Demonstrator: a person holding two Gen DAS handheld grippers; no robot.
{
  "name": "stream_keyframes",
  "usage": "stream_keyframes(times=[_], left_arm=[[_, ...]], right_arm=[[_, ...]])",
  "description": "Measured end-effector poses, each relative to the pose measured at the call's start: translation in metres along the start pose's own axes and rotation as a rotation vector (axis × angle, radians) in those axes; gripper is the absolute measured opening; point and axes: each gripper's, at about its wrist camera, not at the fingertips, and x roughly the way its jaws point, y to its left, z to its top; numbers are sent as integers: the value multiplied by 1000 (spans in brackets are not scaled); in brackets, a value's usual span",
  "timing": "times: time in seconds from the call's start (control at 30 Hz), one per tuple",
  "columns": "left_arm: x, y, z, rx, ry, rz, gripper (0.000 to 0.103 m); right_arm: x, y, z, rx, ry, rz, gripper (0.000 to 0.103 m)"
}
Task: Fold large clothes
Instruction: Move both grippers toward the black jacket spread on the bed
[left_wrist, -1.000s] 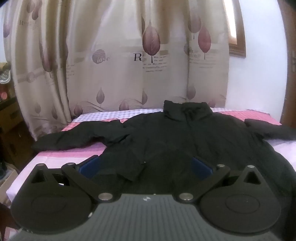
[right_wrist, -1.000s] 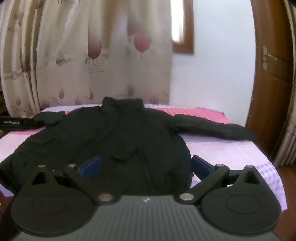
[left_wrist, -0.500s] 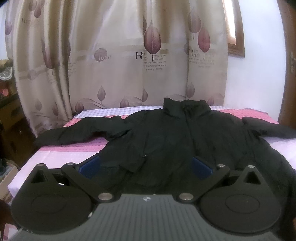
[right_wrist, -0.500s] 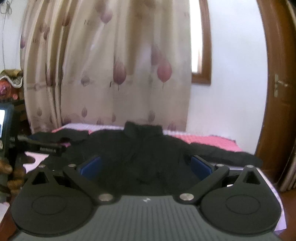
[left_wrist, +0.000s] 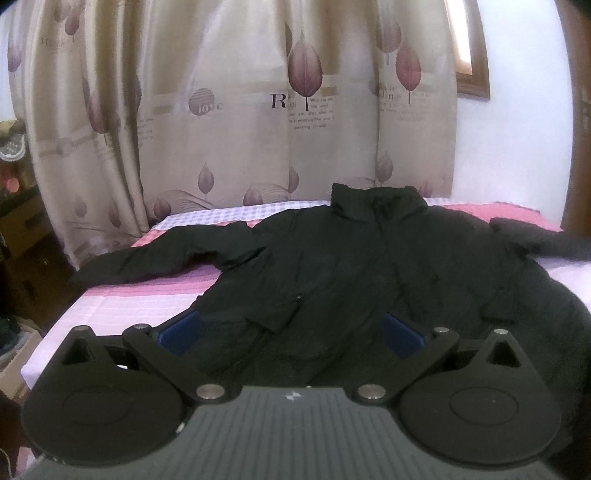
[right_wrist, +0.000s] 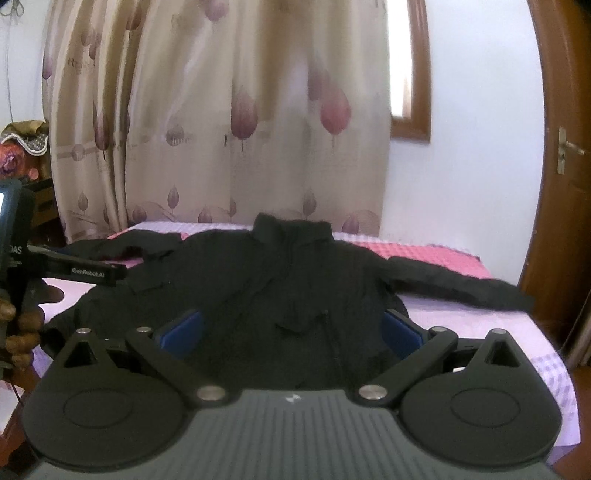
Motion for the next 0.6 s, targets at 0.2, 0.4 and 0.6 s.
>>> stream_keyframes(times=[0.2,0.4,0.6], left_arm=[[3,1,-4,3,11,4,103],[4,2,-5,6,16,12,103],[7,4,-6,6,19,16,103]], right_arm=[[7,-8,-8,31,25,-2,103],[11,-12,-10,48,44,-19,103],[16,-18,-16,45,58,-34,103]])
